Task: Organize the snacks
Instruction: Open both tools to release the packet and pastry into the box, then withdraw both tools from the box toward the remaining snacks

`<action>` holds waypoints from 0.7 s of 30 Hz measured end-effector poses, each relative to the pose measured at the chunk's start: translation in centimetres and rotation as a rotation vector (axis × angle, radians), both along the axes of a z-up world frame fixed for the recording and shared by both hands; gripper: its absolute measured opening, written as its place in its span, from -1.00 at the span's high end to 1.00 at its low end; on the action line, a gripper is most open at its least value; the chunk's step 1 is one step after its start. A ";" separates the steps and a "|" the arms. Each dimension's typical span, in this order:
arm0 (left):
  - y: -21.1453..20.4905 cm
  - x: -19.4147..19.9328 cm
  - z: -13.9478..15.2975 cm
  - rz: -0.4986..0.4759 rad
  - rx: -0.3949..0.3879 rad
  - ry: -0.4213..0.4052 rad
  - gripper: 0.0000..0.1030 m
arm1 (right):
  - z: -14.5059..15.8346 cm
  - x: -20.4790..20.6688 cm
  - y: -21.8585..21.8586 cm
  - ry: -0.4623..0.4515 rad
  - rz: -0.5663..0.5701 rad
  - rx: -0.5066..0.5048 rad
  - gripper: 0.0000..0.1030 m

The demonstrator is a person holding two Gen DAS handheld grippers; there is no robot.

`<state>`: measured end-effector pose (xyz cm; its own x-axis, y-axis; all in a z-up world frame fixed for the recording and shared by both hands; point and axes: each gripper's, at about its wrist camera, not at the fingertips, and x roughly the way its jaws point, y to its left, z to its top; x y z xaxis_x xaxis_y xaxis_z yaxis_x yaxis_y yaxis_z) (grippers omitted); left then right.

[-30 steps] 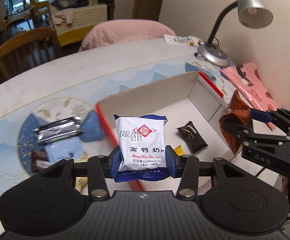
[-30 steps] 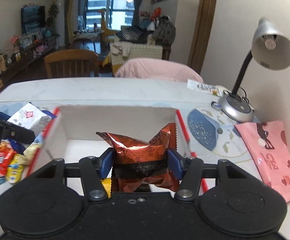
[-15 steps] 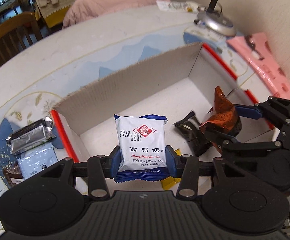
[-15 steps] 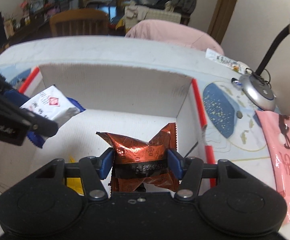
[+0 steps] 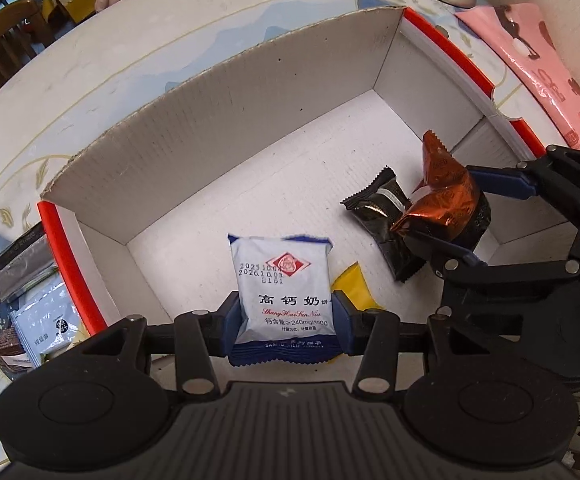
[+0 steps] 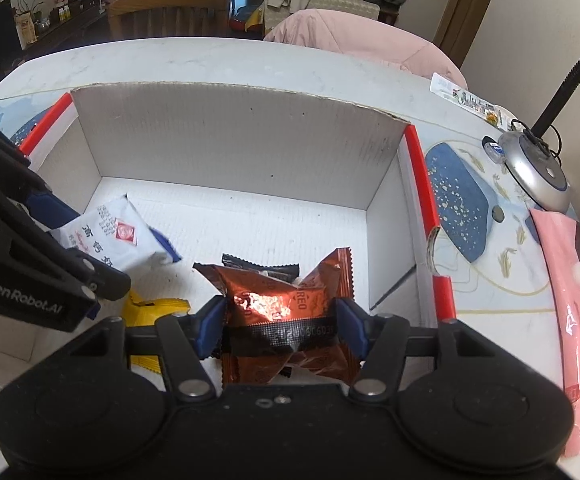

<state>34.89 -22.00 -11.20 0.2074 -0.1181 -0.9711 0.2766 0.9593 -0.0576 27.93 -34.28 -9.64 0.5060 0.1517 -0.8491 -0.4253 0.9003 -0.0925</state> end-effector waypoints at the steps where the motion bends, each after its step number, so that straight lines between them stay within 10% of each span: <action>1: 0.1 -0.1 0.0 0.002 -0.007 -0.002 0.09 | 0.0 0.0 -0.1 -0.001 -0.001 0.002 -0.21; 21: 3.8 -4.2 4.5 0.063 -0.138 -0.133 -0.08 | 4.7 -3.8 -0.9 -0.099 -0.068 0.126 -0.58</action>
<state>30.73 -18.18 -6.66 0.3440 -0.2312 -0.9101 0.2305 0.9604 -0.1569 24.11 -35.18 -4.94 0.5987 0.2167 -0.7711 -0.3578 0.9337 -0.0155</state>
